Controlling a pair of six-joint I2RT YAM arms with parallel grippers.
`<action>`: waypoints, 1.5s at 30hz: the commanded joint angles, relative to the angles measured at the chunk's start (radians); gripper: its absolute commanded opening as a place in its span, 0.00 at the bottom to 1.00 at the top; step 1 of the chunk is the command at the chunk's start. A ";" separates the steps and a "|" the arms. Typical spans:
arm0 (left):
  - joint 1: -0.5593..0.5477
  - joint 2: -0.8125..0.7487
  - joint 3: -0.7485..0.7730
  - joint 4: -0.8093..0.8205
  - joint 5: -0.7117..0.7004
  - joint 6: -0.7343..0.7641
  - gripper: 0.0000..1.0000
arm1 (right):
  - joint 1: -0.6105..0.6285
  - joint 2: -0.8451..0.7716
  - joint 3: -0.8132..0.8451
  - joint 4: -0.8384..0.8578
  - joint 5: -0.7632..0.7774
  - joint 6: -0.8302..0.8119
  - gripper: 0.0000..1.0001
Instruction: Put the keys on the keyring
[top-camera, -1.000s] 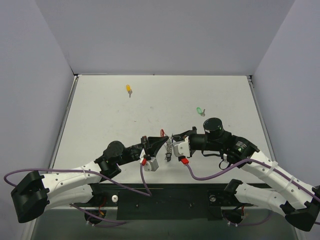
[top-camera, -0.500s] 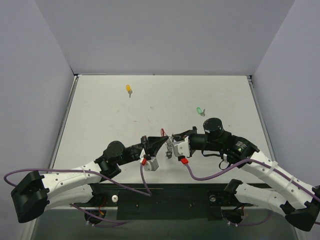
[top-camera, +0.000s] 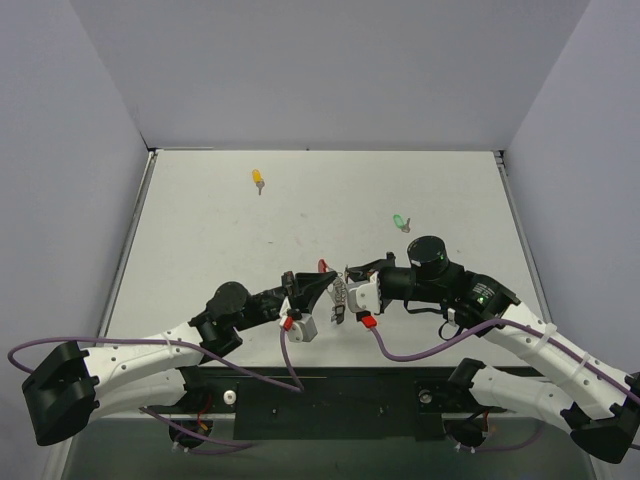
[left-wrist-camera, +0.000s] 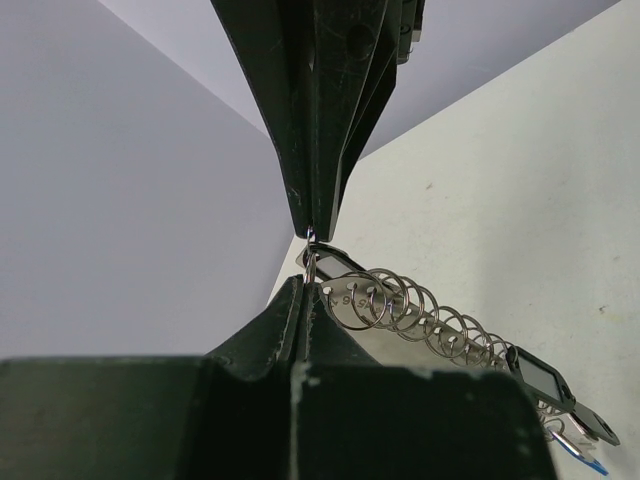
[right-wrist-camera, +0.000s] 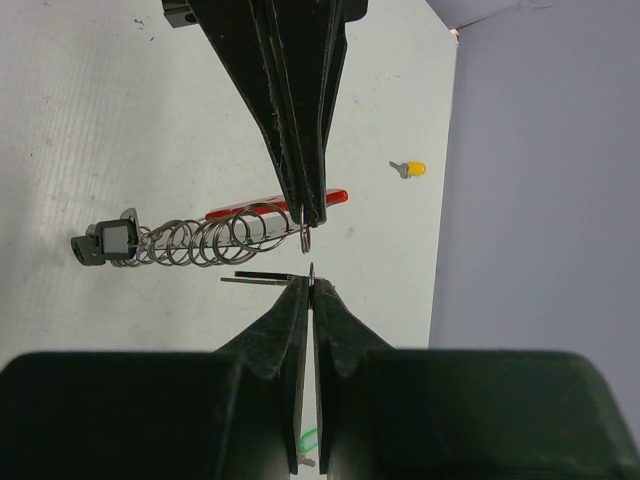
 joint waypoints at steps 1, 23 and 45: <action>-0.005 0.000 0.009 0.074 -0.011 -0.007 0.00 | 0.007 -0.016 0.002 0.014 -0.019 0.000 0.00; -0.007 0.001 0.009 0.075 -0.012 -0.010 0.00 | 0.007 -0.010 0.001 0.005 -0.051 -0.003 0.00; -0.009 0.003 0.009 0.080 -0.014 -0.015 0.00 | 0.011 -0.007 0.005 -0.006 -0.073 -0.011 0.00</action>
